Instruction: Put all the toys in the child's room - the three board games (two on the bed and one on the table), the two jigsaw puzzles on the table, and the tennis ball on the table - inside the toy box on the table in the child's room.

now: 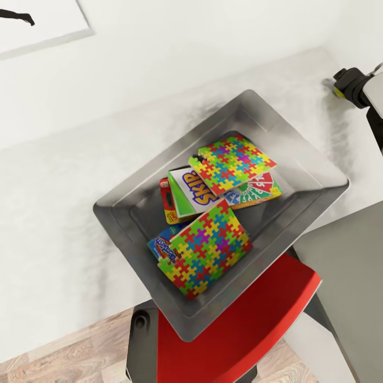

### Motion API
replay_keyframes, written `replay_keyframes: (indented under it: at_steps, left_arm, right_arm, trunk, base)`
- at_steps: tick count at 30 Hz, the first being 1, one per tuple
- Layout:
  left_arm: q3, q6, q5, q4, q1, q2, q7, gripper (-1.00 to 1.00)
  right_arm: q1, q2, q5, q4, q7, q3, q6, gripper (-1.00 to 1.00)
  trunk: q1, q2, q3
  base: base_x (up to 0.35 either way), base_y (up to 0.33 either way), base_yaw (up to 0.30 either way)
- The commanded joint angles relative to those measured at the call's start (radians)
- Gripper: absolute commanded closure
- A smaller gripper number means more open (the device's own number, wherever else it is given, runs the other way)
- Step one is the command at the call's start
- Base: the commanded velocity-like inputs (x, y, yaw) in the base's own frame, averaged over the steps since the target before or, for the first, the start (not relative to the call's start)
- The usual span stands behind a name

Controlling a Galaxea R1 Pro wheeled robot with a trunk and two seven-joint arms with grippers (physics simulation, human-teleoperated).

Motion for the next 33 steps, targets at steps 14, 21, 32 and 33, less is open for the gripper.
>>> replay_keyframes:
  at_steps: [14,21,32,33]
  left_arm:
    - [0.004,0.004,-0.007,-0.004,-0.012,-0.002,-0.007,-1.00]
    - [0.004,0.004,-0.007,-0.004,-0.013,-0.002,-0.006,-1.00]
    - [0.004,0.004,-0.007,-0.004,-0.014,-0.002,-0.006,-1.00]
    - [0.004,0.004,-0.007,-0.004,-0.014,-0.002,-0.006,-1.00]
  right_arm:
    - [0.001,-0.005,-0.007,-0.018,-0.007,0.008,-0.007,-1.00]
    - [0.001,-0.005,-0.006,-0.020,-0.007,0.008,-0.009,-1.00]
    - [0.001,-0.005,-0.007,-0.028,-0.008,0.008,-0.010,1.00]
    - [0.001,-0.005,-0.007,-0.028,-0.008,0.008,-0.010,1.00]
  trunk:
    - [0.001,-0.002,-0.004]
    - [0.001,-0.002,-0.005]
    - [0.001,-0.002,-0.005]
    - [0.001,-0.002,-0.005]
  base:
    - [0.000,0.000,0.000]
    - [0.000,0.000,0.000]
    - [0.000,0.000,0.000]
    - [0.000,0.000,0.000]
